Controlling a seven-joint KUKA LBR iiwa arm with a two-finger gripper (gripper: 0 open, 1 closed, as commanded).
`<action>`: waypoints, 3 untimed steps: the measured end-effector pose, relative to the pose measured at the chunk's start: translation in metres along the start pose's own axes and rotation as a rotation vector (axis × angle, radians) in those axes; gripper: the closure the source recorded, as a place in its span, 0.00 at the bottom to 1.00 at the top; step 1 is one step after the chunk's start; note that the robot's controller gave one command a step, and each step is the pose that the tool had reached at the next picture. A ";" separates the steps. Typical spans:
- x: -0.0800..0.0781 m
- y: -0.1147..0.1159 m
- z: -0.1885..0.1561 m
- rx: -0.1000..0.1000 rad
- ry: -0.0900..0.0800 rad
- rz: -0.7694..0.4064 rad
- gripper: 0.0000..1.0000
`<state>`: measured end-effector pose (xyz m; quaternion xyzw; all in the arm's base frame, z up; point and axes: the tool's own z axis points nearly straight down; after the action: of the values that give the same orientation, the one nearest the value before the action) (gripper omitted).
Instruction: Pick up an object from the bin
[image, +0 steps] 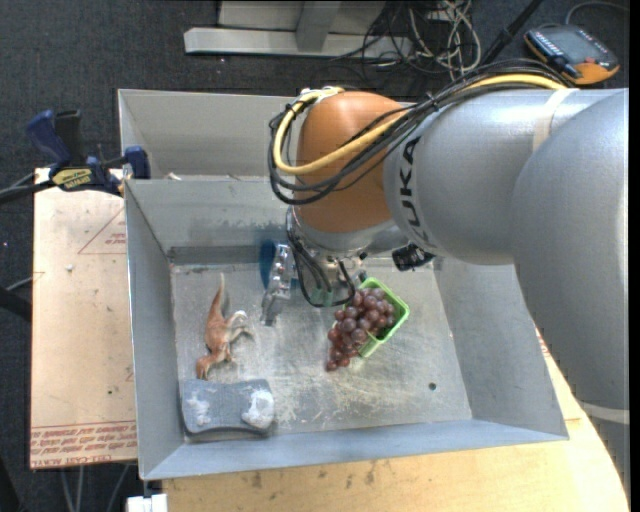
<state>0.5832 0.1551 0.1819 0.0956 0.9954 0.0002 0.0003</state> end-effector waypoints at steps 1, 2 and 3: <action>0.006 0.034 0.016 0.001 -0.003 -0.096 1.00; 0.103 0.000 0.051 0.003 0.007 -0.070 0.00; 0.101 0.001 0.049 0.000 0.002 -0.070 0.00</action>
Offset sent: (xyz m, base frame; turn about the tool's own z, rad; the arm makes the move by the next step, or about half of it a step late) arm -0.0988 0.0203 -0.0489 -0.0699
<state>0.4843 0.1757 0.1324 0.0609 0.9981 0.0002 -0.0006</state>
